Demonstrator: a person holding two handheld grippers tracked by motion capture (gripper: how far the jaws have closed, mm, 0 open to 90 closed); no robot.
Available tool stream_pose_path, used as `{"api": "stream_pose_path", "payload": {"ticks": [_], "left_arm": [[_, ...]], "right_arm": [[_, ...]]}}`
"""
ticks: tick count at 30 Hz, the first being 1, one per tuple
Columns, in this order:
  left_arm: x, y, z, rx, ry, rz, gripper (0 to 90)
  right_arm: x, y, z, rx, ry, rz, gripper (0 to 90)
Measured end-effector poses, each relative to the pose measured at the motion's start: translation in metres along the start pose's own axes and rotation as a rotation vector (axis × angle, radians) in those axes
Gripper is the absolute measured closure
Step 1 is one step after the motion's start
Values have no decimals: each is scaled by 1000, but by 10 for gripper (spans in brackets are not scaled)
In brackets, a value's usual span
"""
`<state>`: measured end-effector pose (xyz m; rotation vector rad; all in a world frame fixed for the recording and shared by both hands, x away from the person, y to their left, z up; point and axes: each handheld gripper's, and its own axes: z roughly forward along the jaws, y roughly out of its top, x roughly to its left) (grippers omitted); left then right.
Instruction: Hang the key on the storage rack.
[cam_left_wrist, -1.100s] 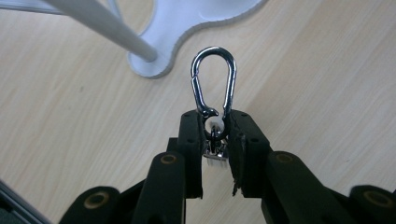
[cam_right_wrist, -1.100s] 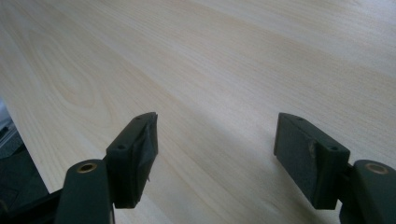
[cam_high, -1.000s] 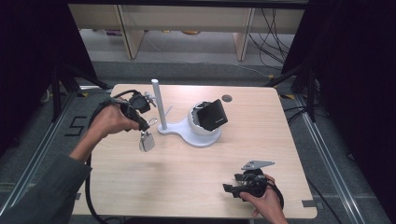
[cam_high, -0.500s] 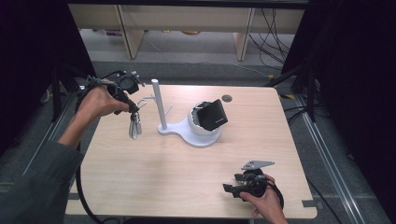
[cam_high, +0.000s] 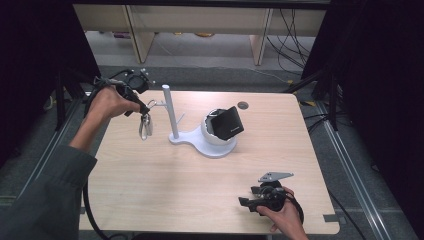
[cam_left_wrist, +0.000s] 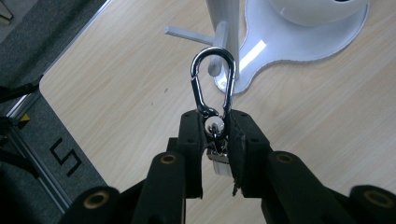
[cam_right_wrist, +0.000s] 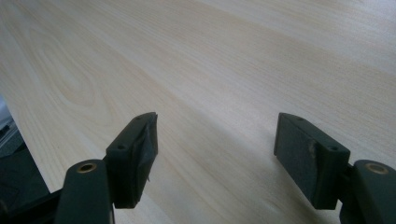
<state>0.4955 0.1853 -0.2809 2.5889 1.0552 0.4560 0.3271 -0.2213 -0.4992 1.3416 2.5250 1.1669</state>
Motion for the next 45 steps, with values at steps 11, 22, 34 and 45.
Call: {"api": "stream_pose_path", "payload": {"ticks": [11, 22, 34, 45], "left_arm": [[-1, 2, 19, 11, -17, -6, 752], [-2, 4, 33, -13, -22, -12, 750], [-4, -1, 30, -34, -20, -10, 658], [-4, -20, 33, -72, -57, -64, 391]], "right_arm": [[1, 0, 1, 2, 4, 4, 313], [1, 1, -1, 29, 2, -8, 313], [2, 1, -1, 25, 13, -6, 313], [3, 1, -2, 16, 0, 9, 312]]}}
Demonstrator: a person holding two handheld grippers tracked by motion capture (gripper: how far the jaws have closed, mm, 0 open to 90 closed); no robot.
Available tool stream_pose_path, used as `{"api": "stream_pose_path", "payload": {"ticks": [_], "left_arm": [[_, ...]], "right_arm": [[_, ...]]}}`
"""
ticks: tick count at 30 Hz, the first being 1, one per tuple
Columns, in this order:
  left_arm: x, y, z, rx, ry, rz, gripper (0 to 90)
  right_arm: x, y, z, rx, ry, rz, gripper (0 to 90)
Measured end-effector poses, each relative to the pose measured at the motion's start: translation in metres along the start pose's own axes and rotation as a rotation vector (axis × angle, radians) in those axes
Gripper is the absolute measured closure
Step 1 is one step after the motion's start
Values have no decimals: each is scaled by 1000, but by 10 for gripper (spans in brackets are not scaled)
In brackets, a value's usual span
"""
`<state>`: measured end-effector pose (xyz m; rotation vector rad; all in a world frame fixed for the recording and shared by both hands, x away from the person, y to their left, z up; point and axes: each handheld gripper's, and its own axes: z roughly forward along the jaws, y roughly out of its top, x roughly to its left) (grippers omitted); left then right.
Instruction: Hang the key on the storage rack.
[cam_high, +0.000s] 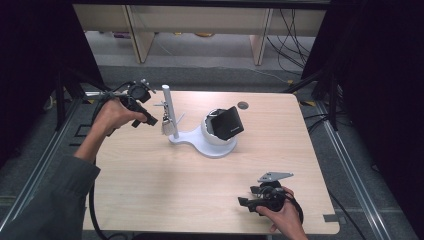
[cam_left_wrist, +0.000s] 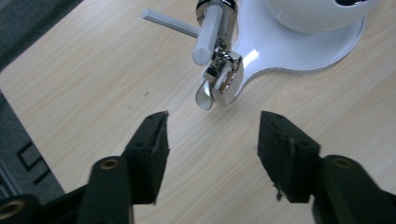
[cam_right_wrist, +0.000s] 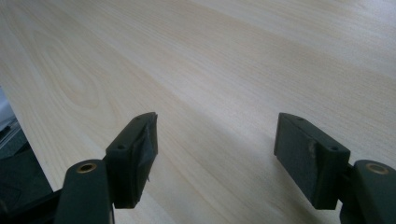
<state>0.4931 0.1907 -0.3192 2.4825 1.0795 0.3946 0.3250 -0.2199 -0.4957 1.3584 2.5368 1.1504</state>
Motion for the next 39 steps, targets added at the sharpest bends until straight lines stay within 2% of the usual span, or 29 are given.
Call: {"api": "stream_pose_path", "payload": {"ticks": [2, 4, 5, 6, 10, 11, 13, 14, 15, 16, 17, 18, 21, 26, 27, 29, 30, 33, 34, 36, 39], "left_arm": [[-1, -5, 0, -8, -19, -7, 349], [-1, -10, 1, -38, -25, -17, 322], [-2, -12, 1, -47, -15, -21, 313], [-2, -14, 1, -48, -24, -18, 304], [-4, -25, 3, -71, -36, -28, 279], [-7, -28, 3, -73, -59, -42, 273], [-9, -34, 5, -95, -58, -15, 270], [-12, -37, 6, -94, -70, -32, 266], [-14, -39, 8, -100, -66, -21, 262], [-15, -41, 9, -99, -59, 9, 260], [-19, -44, 11, -107, -71, 13, 259], [-22, -47, 12, -106, -85, 11, 258], [-32, -55, 18, -142, -102, -16, 257], [-41, -67, 26, -170, -134, -2, 250], [-42, -70, 27, -171, -143, -14, 249], [-46, -75, 31, -170, -150, -10, 248], [-47, -77, 32, -173, -152, -10, 248], [-52, -85, 36, -192, -159, -8, 248], [-53, -87, 37, -195, -161, -2, 247], [-58, -93, 41, -218, -174, -2, 247], [-66, -101, 48, -222, -190, 3, 247]], "right_arm": [[0, 0, 0, -2, 3, -2, 312], [-1, 0, 2, -9, 22, -16, 312], [0, 0, 1, -6, 17, 4, 312], [0, 0, 1, -7, 18, 5, 312], [-1, 1, 1, -4, 15, -26, 307], [0, 1, 1, -1, 10, -29, 307], [3, 1, 0, 0, 14, -10, 307], [2, 1, 1, -3, 12, -17, 307], [1, 1, 1, -4, 10, -25, 307], [1, 1, 1, -10, 6, -26, 307], [1, 0, 2, -14, 6, -22, 307], [3, 0, 1, -5, 8, -7, 306], [1, 1, 1, -11, 4, -25, 306], [1, 1, 1, -6, 5, -33, 306], [2, 0, 2, -11, 8, -17, 306], [3, 0, 1, -8, 8, -10, 306], [1, 1, 2, -17, 5, -34, 306], [2, 1, 2, 2, 5, -13, 306], [0, 1, 3, -15, 5, -32, 306], [1, 0, 2, -12, 7, -17, 306], [0, 0, 1, -15, 6, -34, 306]]}}
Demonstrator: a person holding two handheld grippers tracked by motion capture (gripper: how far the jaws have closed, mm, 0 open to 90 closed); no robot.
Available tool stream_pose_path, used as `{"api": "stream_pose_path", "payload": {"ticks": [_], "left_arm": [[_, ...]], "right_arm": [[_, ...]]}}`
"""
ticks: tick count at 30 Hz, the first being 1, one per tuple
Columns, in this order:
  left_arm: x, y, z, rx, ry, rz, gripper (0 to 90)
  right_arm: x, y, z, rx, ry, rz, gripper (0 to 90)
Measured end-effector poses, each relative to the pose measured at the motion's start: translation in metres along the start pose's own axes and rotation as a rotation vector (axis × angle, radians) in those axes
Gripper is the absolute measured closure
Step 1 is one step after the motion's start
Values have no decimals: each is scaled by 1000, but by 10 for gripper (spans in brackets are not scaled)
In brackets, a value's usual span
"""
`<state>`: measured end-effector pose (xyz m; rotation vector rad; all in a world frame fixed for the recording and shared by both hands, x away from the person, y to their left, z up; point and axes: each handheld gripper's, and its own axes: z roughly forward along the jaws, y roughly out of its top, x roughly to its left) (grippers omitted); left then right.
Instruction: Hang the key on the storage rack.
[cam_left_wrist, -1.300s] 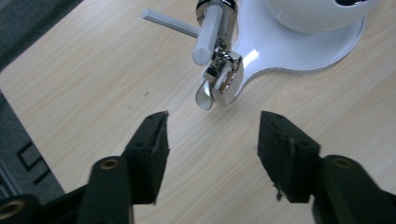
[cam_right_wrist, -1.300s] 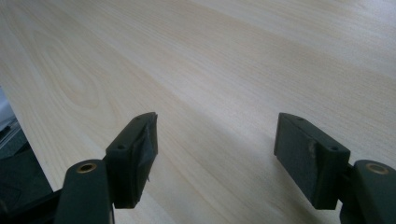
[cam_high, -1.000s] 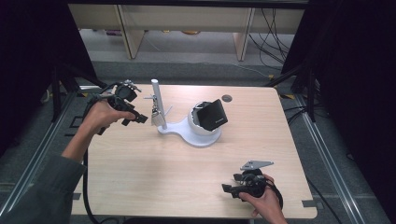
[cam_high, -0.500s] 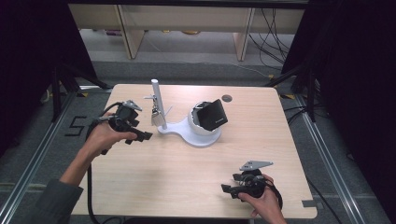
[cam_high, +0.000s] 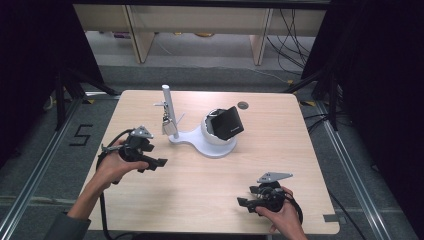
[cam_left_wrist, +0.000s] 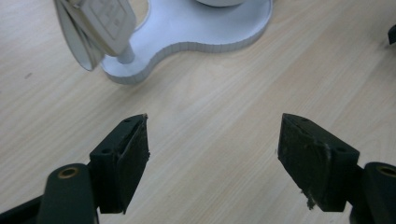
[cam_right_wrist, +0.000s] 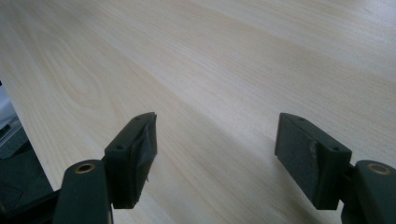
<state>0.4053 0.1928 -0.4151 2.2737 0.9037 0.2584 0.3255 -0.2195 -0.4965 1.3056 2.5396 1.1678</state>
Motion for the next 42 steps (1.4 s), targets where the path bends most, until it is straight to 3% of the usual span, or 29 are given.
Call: {"api": "stream_pose_path", "payload": {"ticks": [3, 4, 5, 6, 8, 14, 17, 20, 21, 22, 23, 25, 26, 27, 28, 32, 34, 38, 42], "left_arm": [[-4, -8, 7, -6, -20, 13, 246], [-4, -11, 9, -9, -23, 17, 244], [-4, -14, 11, -11, -17, 11, 244], [-4, -16, 13, -11, -17, 10, 244], [-6, -21, 16, -18, -21, 14, 244], [-15, -36, 25, -37, -27, 27, 242], [-21, -43, 32, -21, -22, 41, 239], [-27, -54, 41, -10, -22, 49, 234], [-29, -57, 44, 5, -38, 41, 234], [-32, -60, 45, 9, -36, 45, 234], [-34, -61, 46, 1, -22, 44, 234], [-38, -64, 48, -27, 14, 30, 240], [-39, -64, 48, -26, 10, 49, 239], [-42, -66, 48, -29, 4, 43, 239], [-45, -67, 48, -39, 5, 35, 239], [-54, -72, 48, -40, -4, 53, 239], [-58, -75, 47, -42, 7, 72, 239], [-64, -81, 46, -39, 2, 93, 239], [-72, -87, 45, -42, -4, 84, 238]], "right_arm": [[2, 0, 1, 2, 14, 8, 306], [3, -1, 4, -41, 7, 7, 305], [3, 0, 1, 5, 3, -4, 305], [2, 1, 2, -1, 4, -23, 305], [4, 1, 2, 6, 10, -10, 304], [5, 1, 3, 0, 11, -32, 303], [5, 0, 4, 5, 1, -26, 299], [5, 0, 3, -4, 5, -50, 299], [8, 0, 2, 4, 15, -28, 300], [6, 0, 2, -8, 14, -56, 300], [8, -1, 1, -3, 6, -36, 300], [8, -1, 1, -6, 0, -42, 300], [9, -1, 3, -7, 13, -31, 300], [7, 0, 2, 1, -2, -65, 300], [10, -1, 2, 8, 7, -45, 300], [10, -1, 1, -8, 0, -74, 300], [9, -1, 2, 6, 25, -72, 300], [10, 0, 3, -2, -3, -78, 300], [11, 1, 5, 8, 14, -77, 300]]}}
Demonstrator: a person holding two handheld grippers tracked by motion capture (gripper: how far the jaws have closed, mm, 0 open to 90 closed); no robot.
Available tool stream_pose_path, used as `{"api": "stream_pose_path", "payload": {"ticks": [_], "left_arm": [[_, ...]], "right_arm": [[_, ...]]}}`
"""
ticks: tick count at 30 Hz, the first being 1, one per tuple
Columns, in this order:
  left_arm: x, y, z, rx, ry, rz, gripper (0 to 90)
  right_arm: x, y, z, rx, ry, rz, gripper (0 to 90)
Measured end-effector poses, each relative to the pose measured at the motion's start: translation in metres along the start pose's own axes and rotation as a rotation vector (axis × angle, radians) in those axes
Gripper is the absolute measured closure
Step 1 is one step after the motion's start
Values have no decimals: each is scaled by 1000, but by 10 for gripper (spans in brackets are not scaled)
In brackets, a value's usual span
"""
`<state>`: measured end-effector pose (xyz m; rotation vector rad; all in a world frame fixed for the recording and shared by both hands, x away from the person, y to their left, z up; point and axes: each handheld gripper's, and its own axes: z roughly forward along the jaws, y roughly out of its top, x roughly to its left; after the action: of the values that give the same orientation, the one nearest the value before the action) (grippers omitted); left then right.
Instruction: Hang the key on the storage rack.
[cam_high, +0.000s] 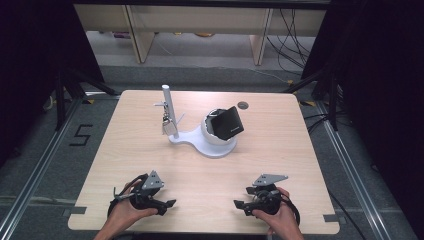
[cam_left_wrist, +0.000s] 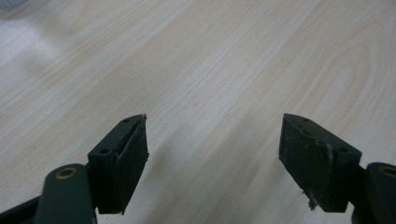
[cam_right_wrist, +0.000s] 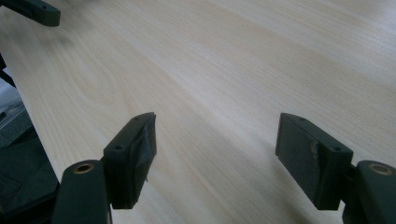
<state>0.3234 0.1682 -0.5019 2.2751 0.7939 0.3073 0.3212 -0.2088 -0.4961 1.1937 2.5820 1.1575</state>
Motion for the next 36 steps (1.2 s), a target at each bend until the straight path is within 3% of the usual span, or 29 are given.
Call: {"api": "stream_pose_path", "payload": {"ticks": [2, 4, 5, 6, 8, 9, 11, 14, 15, 19, 22, 23, 24, 25, 26, 27, 28, 29, 30, 31, 32, 33, 36], "left_arm": [[-4, -2, 0, 4, -5, 0, 238], [-5, -3, 0, 16, -2, 26, 238], [-8, -4, 0, 16, -7, 10, 238], [-8, -5, -1, 21, -1, 27, 237], [-10, -7, -2, 20, -3, 15, 238], [-10, -7, -3, 22, 0, 29, 237], [-14, -9, -5, 17, 1, 17, 237], [-16, -10, -10, 15, 5, 36, 237], [-19, -11, -11, 9, 6, 21, 237], [-24, -13, -15, 19, -4, 33, 234], [-27, -15, -16, 18, -1, 64, 234], [-29, -16, -17, 19, -1, 54, 234], [-30, -16, -18, 15, -1, 74, 234], [-32, -17, -18, 16, -6, 57, 232], [-32, -17, -19, 16, -3, 81, 231], [-35, -18, -18, 16, -5, 53, 231], [-35, -18, -19, 18, -14, 71, 229], [-36, -19, -18, 26, -17, 57, 229], [-37, -19, -19, 26, -22, 62, 229], [-36, -19, -19, 25, -16, 77, 229], [-36, -20, -20, 26, -11, 80, 229], [-36, -20, -20, 24, -9, 77, 228], [-36, -21, -19, 29, -9, 81, 226]], "right_arm": [[0, 0, 0, -3, -5, -9, 300], [1, 1, 1, -1, -6, -10, 300], [1, 1, 1, 1, -6, -11, 301], [2, 1, 1, 0, -5, -9, 301], [5, 1, 0, -1, -13, 7, 301], [4, 0, 3, -35, -11, -9, 301], [7, 2, 0, 1, -8, -10, 301], [10, 1, 0, -1, -12, -16, 300], [11, 1, 0, -5, -10, -21, 301], [14, 0, -2, -6, 0, -22, 298], [18, -2, -3, 0, -6, -14, 279], [18, -3, -3, -12, -4, -29, 271], [20, -4, -4, -9, -5, -38, 262], [21, -6, -3, -7, 0, -42, 258], [23, -7, -3, 0, 0, -46, 258], [25, -8, -4, 7, 2, -54, 257], [27, -10, -3, -1, 2, -51, 252], [29, -11, -4, 19, 2, -42, 248], [29, -12, -2, -8, 2, -47, 246], [29, -12, -4, 21, 7, -53, 244], [29, -12, -4, 16, -1, -62, 240], [30, -13, -4, 16, 1, -36, 236], [28, -13, -2, 15, -2, -54, 229]]}}
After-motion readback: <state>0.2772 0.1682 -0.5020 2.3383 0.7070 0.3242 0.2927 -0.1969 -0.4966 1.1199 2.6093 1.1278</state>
